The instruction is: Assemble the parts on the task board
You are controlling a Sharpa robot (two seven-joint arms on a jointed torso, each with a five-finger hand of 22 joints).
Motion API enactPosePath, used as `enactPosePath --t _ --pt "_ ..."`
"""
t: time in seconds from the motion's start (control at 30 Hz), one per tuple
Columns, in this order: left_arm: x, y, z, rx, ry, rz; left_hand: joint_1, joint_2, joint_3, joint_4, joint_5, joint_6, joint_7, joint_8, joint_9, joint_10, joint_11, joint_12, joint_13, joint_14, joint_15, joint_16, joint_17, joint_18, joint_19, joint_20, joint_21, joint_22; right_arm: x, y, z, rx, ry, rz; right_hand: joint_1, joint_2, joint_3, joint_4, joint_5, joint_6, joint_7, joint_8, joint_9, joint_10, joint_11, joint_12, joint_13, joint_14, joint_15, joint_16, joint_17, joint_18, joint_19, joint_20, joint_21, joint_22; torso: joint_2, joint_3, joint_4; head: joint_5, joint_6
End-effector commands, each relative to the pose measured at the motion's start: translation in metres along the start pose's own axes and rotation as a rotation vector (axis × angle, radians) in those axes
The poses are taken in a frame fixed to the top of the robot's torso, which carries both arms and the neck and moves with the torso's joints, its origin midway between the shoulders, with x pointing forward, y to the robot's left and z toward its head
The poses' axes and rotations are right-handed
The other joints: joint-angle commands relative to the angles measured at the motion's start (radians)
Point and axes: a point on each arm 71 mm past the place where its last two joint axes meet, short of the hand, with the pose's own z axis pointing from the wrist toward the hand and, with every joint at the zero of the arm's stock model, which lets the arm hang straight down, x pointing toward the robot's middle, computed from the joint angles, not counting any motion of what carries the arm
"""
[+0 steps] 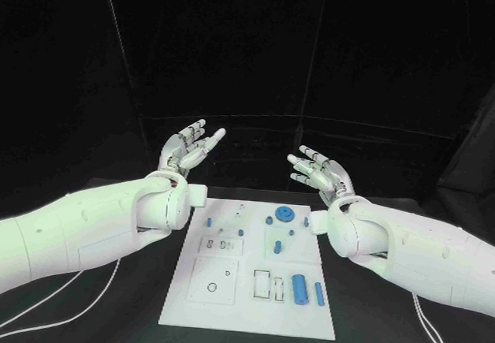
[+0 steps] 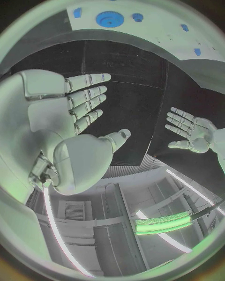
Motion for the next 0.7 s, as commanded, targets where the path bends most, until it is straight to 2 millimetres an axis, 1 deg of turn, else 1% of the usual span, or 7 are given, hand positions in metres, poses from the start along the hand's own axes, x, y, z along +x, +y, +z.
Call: enactPosePath --t 0.03,0.17,0.3,0.33,0.43,0.53,0.7 --pt "0.003 -0.005 0.004 0.050 0.054 -0.073 0.044 0.002 0.007 0.012 0.006 0.025 0.106 0.009 0.004 0.020 0.009 0.009 0.003 0.039 0.007 0.009 0.006 0.024 0.010 0.015 0.009 0.004 0.012 0.001 0.006 0.006 0.205 -0.018 0.161 -0.010 0.032 -0.101 -0.040 0.354 0.122 0.068 0.035 0.417 -0.021 0.074 0.023 0.404 -0.032 0.073 0.023 0.074 0.239 0.006 0.098 0.040 0.000 -0.0001 0.0002 0.000 0.000" --pt "0.003 -0.006 0.005 0.051 0.055 -0.074 0.047 0.014 0.012 0.011 0.005 0.054 0.116 0.014 0.007 0.054 0.019 0.014 0.006 0.099 0.012 0.023 0.015 0.020 0.037 0.016 0.019 0.010 0.013 0.002 0.012 0.009 0.248 -0.033 0.184 -0.014 0.046 -0.132 -0.045 0.502 0.101 0.086 0.040 0.490 -0.043 0.074 0.018 0.497 -0.060 0.087 0.022 0.091 0.302 -0.002 0.130 0.047 0.000 -0.0001 0.0002 0.000 0.000" --pt "0.003 -0.006 0.005 0.051 0.055 -0.074 0.055 0.055 0.018 -0.004 0.002 0.184 0.126 0.039 0.020 0.229 0.036 0.043 0.022 0.283 0.016 0.077 0.041 0.016 0.146 0.015 0.059 0.032 0.014 0.003 0.015 0.012 0.272 -0.042 0.180 -0.020 0.066 -0.162 -0.041 0.576 0.084 0.074 0.030 0.552 -0.062 0.052 0.015 0.579 -0.086 0.082 0.018 0.091 0.393 -0.034 0.174 0.056 0.000 -0.0001 0.0002 0.000 0.000" --pt "-0.016 -0.011 -0.003 0.086 0.039 -0.066 0.064 0.063 0.017 -0.016 0.001 0.249 0.129 0.052 0.026 0.350 0.040 0.069 0.032 0.333 0.015 0.098 0.048 0.019 0.216 0.016 0.086 0.046 -0.017 0.009 0.017 -0.157 0.166 -0.416 0.178 -0.023 0.074 -0.172 -0.041 0.588 0.083 0.069 0.029 0.567 -0.067 0.045 0.015 0.600 -0.092 0.080 0.018 0.091 0.408 -0.041 0.182 0.056 0.022 -0.0036 -0.0016 0.007 -0.004" --pt "-0.019 -0.012 -0.005 0.092 0.041 -0.065 0.074 0.078 0.007 -0.042 0.001 0.391 0.123 0.076 0.036 0.548 0.019 0.110 0.042 0.421 -0.013 0.131 0.056 0.038 0.415 0.018 0.162 0.082 -0.019 0.010 0.015 -0.168 0.172 -0.477 0.168 -0.026 0.094 -0.192 -0.035 0.609 0.079 0.055 0.027 0.595 -0.073 0.027 0.015 0.637 -0.102 0.070 0.018 0.089 0.434 -0.053 0.195 0.057 0.031 -0.0028 -0.0003 0.004 -0.002" --pt "-0.019 -0.014 -0.007 0.098 0.049 -0.059 0.083 0.093 -0.003 -0.072 0.001 0.552 0.109 0.109 0.047 0.643 -0.003 0.135 0.041 0.525 -0.042 0.163 0.065 0.065 0.547 0.009 0.218 0.101 -0.023 0.011 0.013 -0.173 0.178 -0.527 0.164 -0.032 0.106 -0.202 -0.032 0.620 0.076 0.047 0.027 0.614 -0.078 0.018 0.016 0.670 -0.111 0.070 0.020 0.090 0.456 -0.064 0.211 0.061 0.038 -0.0023 0.0056 -0.001 -0.001" --pt "-0.021 -0.017 -0.012 0.107 0.069 -0.046 0.094 0.112 -0.004 -0.114 0.001 0.618 0.085 0.123 0.039 0.728 -0.032 0.145 0.038 0.628 -0.072 0.182 0.073 0.070 0.642 -0.015 0.249 0.104 -0.027 0.015 0.011 -0.178 0.196 -0.608 0.158 -0.051 0.133 -0.204 -0.027 0.650 0.066 0.036 0.029 0.668 -0.094 0.010 0.017 0.751 -0.137 0.078 0.026 0.088 0.507 -0.092 0.262 0.083 0.060 -0.0051 0.0151 -0.008 0.004"
